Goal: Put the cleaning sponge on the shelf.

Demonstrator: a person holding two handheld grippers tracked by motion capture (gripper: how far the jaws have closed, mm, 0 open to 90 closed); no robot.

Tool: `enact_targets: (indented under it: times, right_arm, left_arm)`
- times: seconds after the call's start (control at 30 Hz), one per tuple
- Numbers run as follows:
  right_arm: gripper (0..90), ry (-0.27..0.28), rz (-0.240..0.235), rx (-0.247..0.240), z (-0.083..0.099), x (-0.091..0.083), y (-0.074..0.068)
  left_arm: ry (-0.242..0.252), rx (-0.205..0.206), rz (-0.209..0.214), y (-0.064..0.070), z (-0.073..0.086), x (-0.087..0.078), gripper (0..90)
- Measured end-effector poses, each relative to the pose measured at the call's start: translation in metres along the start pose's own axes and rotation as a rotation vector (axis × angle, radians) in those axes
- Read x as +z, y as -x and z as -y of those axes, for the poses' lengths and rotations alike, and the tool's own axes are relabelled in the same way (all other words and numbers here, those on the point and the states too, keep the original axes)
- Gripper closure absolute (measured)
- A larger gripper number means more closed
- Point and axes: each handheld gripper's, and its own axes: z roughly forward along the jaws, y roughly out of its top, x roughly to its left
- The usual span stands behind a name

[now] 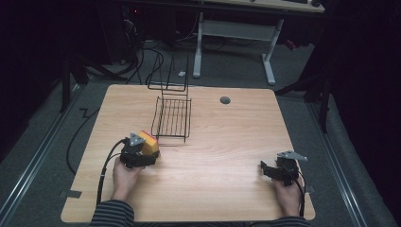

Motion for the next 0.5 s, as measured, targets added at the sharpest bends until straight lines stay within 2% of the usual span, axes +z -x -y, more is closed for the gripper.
enact_targets:
  times: [0.5]
  right_arm:
    - [24.0,-0.001,-0.001,-0.002,-0.0001,-0.0001,0.0002]
  left_arm:
    - [0.014,0.037,0.022,0.007,-0.0012,-0.0077,23.7]
